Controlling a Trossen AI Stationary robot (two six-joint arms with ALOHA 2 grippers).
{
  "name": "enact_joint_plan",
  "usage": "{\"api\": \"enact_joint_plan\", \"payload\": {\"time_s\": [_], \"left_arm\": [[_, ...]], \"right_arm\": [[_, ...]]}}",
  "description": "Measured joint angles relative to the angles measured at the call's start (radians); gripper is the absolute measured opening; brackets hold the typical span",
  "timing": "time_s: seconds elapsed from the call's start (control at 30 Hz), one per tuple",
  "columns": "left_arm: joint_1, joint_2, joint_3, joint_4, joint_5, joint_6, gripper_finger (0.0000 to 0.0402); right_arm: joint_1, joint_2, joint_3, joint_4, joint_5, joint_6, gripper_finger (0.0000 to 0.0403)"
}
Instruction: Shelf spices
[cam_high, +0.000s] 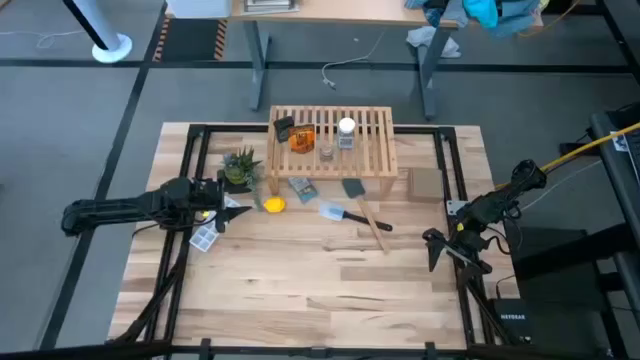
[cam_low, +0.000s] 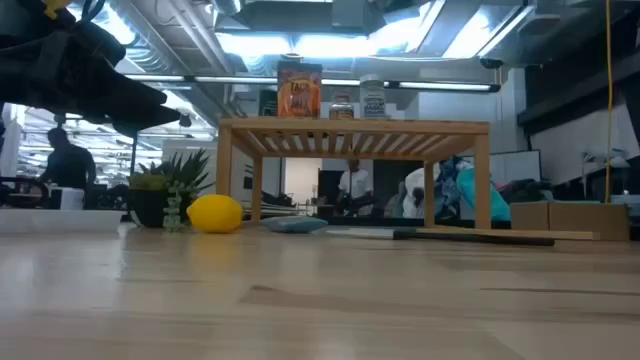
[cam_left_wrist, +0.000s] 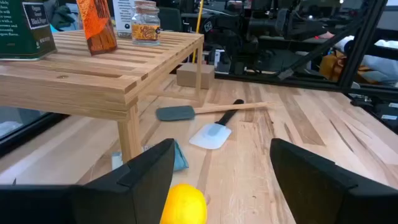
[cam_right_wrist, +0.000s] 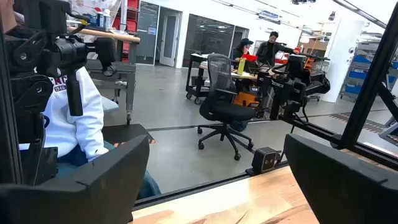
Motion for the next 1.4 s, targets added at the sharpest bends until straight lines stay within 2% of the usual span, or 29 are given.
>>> {"api": "enact_joint_plan", "payload": {"time_s": [1.2,1.3,1.4], "left_arm": [[0.0,0.0,0.0,0.0,0.0,0.0,0.0258],[0.0,0.0,0.0,0.0,0.0,0.0,0.0258],[0.0,0.0,0.0,0.0,0.0,0.0,0.0258]], "right_arm": [[0.0,0.0,0.0,0.0,0.0,0.0,0.038],[0.0,0.0,0.0,0.001,0.061,0.0,0.038],[0.0,0.0,0.0,0.004,0.202,0.0,0.038]]}}
